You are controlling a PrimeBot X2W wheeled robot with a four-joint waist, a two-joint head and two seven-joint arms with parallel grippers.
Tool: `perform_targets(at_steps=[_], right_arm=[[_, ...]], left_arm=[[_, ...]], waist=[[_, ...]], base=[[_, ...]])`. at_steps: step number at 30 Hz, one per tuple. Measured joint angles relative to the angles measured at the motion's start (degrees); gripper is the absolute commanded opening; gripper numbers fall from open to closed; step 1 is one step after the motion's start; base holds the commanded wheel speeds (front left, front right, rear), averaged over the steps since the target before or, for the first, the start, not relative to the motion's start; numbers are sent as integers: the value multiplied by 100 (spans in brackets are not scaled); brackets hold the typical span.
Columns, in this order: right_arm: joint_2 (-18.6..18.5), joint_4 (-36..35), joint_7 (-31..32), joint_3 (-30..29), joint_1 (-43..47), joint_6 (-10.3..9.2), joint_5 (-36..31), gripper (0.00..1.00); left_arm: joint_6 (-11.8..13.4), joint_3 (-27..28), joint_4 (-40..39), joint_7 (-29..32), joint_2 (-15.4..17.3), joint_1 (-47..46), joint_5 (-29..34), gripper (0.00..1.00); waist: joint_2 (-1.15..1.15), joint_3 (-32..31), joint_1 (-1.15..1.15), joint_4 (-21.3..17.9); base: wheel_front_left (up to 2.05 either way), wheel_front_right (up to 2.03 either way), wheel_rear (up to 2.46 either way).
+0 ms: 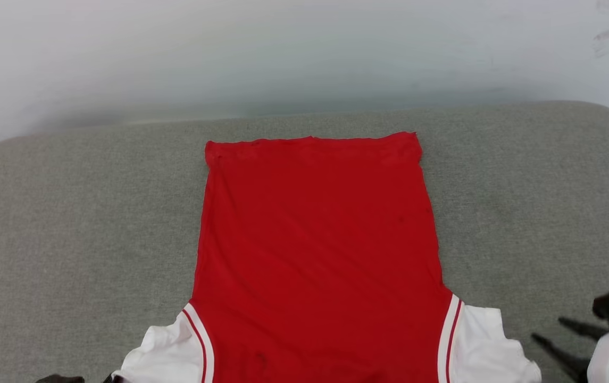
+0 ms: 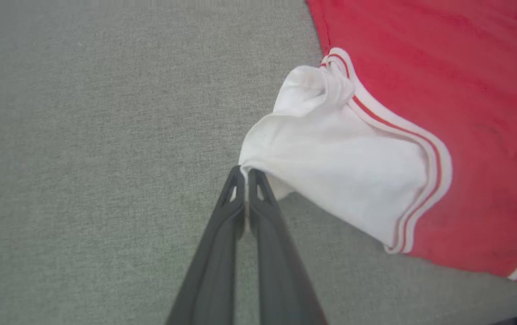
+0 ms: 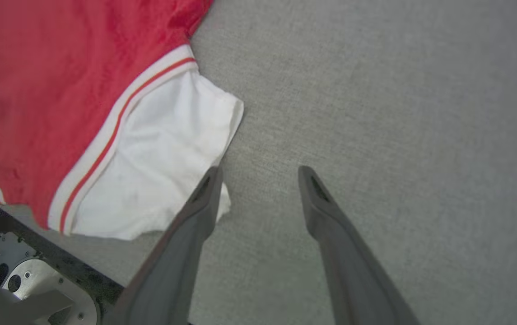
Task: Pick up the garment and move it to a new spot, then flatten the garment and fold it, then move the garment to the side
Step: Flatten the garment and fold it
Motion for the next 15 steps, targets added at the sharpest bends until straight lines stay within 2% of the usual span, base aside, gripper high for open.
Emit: perform_targets(at_steps=[3, 9, 12, 15], right_arm=[[-89, -441, 175, -678, -162, 2, -1, 100], [-157, -1217, 776, -1983, -1166, -1, -552, 100], [90, -1318, 1268, -2369, -1979, -1, -651, 100], [233, -1187, 1948, -2312, -2829, -1, -727, 100]], left_arm=[[18, 40, -86, 0, -58, -135, 105, 0], [20, 153, -299, 0, -142, -413, 345, 0], [10, 187, -401, 0, -163, -645, 509, 0], [-5, 186, -512, 0, -196, -914, 673, 0]], waist=[[0, 117, 0, 46], [0, 560, 1, 155], [0, 873, 1, 239], [0, 1221, 2, 350]], base=[[0, 0, 0], [0, 0, 0], [0, 0, 0], [0, 0, 0]])
